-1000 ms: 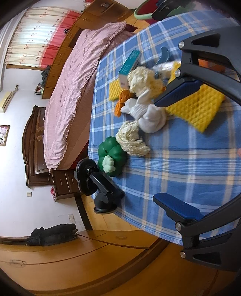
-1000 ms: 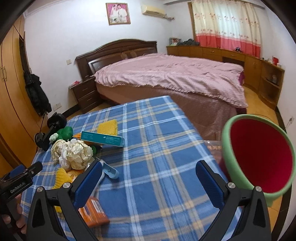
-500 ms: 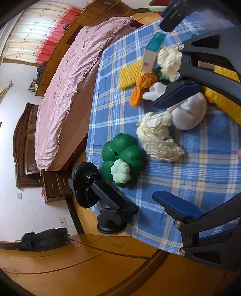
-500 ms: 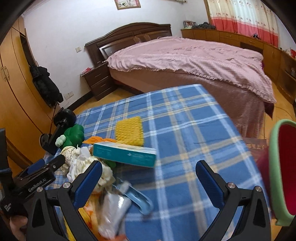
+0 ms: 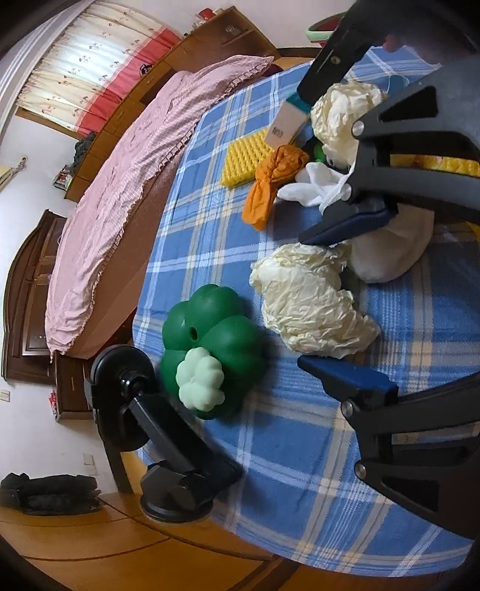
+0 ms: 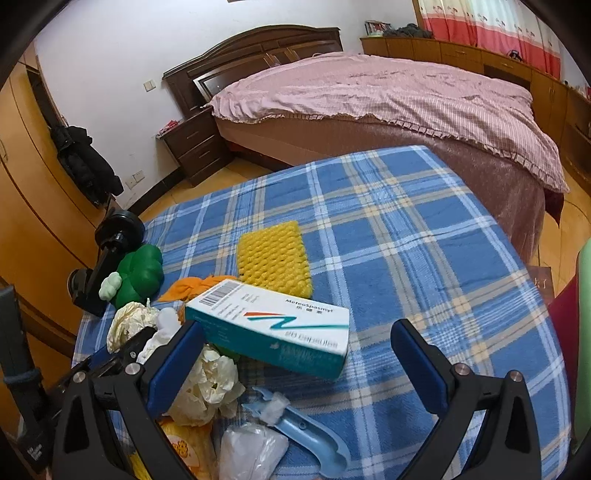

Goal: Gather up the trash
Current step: 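Reach the left tool to the crumpled paper while the right tool reaches the white medicine box, then close the left tool on the crumpled paper while the right tool grasps the medicine box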

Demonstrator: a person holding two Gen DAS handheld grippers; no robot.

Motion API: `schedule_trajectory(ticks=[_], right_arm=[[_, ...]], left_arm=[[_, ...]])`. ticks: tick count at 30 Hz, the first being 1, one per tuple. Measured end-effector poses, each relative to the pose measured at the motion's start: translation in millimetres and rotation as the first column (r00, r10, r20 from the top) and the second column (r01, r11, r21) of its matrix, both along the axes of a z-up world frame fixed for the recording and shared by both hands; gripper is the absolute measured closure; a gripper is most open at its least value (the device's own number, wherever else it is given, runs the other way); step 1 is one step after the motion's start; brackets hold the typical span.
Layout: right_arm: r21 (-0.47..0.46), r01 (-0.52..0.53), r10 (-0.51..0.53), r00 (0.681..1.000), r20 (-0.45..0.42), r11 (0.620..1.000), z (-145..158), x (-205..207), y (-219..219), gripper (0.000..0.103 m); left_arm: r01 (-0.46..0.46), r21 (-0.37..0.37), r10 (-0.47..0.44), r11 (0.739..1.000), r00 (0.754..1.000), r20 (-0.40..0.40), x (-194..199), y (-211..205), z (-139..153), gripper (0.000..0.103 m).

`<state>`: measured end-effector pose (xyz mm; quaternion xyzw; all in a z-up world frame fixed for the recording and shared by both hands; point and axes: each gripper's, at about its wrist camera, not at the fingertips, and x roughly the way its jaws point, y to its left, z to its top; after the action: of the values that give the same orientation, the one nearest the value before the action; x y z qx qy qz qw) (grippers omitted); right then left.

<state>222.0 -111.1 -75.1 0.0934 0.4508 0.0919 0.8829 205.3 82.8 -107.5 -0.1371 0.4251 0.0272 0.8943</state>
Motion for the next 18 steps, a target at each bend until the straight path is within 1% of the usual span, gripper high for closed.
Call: schedule_trajectory(ticks=[2,4,6,8,11,13,15,18], right_arm=[[0.019,0.000,0.000,1.000,-0.005,1.000,0,0,0,0.000],[0.022,-0.008,0.008,1.000,0.001,1.000,2,0,2,0.000],[-0.004,-0.029,0.029,0.999,0.014,1.000,5,1,6,0.000],[-0.055,-0.049,0.051,0.998,0.027,0.997,7,3,12,0.000],[-0.104,-0.067,0.070,0.997,0.024,0.992,6,8,19,0.000],[-0.117,-0.080,0.083,0.996,0.015,0.990,3,13,23,0.000],[-0.107,-0.101,0.102,0.995,-0.001,0.989,-2,18,24,0.000],[-0.073,-0.130,0.129,0.992,-0.014,0.989,-5,22,22,0.000]], left_arm=[[0.009,-0.016,-0.009,1.000,1.000,0.007,-1,1,0,0.047],[0.017,-0.017,-0.017,1.000,1.000,0.013,-1,1,0,0.052],[0.030,-0.014,-0.029,0.999,0.999,0.018,0,0,-1,0.055],[0.039,-0.017,-0.038,0.999,0.999,0.020,1,-1,-1,0.057],[0.044,-0.020,-0.044,0.999,0.999,0.025,1,0,-1,0.062],[0.050,-0.022,-0.050,0.999,0.998,0.028,0,1,-2,0.069],[0.050,-0.034,-0.049,0.998,0.998,0.031,-1,3,-2,0.073],[0.043,-0.040,-0.041,0.998,0.998,0.038,-3,6,-1,0.074]])
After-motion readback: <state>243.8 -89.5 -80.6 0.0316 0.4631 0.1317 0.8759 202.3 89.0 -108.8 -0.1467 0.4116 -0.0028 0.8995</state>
